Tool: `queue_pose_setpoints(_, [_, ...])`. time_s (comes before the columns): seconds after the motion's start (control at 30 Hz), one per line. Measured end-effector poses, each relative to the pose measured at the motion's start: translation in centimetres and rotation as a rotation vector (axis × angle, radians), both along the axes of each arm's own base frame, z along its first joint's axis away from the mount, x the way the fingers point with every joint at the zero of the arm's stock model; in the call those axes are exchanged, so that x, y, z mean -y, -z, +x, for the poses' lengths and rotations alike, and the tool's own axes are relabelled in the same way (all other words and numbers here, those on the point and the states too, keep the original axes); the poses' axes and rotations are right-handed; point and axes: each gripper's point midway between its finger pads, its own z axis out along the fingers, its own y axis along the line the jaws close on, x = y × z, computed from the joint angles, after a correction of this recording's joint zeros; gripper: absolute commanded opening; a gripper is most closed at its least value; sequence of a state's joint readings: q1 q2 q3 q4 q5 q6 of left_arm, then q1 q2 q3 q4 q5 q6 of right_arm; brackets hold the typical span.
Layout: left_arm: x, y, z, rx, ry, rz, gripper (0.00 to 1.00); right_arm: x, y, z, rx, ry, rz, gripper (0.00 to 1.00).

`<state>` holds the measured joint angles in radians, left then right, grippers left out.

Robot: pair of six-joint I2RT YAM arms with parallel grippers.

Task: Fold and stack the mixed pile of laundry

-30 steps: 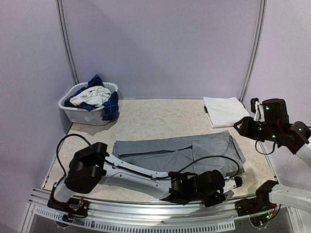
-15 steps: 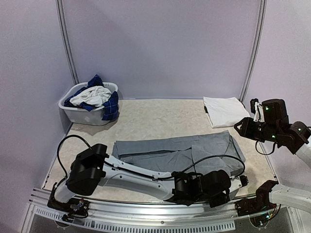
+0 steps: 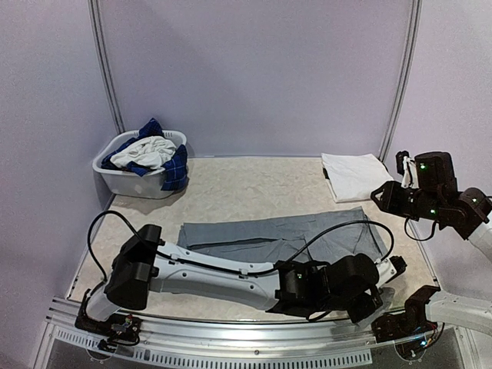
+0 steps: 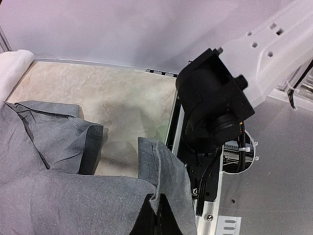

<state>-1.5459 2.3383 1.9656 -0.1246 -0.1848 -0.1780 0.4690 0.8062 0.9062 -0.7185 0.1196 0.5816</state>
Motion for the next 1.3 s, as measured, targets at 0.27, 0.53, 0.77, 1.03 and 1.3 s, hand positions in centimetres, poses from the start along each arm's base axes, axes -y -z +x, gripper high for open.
queue_pose_setpoints(0.27, [0.4,0.0,0.7,-0.061,-0.026,-0.023,0.0,-0.1,-0.3,0.2,0.005,-0.003,-0.003,0.33])
queue_pose_setpoints(0.53, [-4.0,2.5,6.1,-0.175,-0.176,-0.007,0.0,-0.8,0.6,1.2,-0.026,-0.013,-0.012,0.33])
queue_pose_setpoints(0.77, [-9.7,-0.2,13.7,-0.271,-0.355,-0.114,0.0,-2.2,1.4,2.6,-0.054,-0.041,-0.002,0.33])
queue_pose_setpoints(1.03, [-13.4,-4.5,17.9,-0.312,-0.453,-0.247,0.0,-3.4,1.6,4.2,-0.062,-0.059,0.012,0.33])
queue_pose_setpoints(1.3, [-17.2,-1.3,20.7,-0.344,-0.555,-0.21,0.0,-4.5,3.3,5.6,-0.099,-0.079,0.013,0.33])
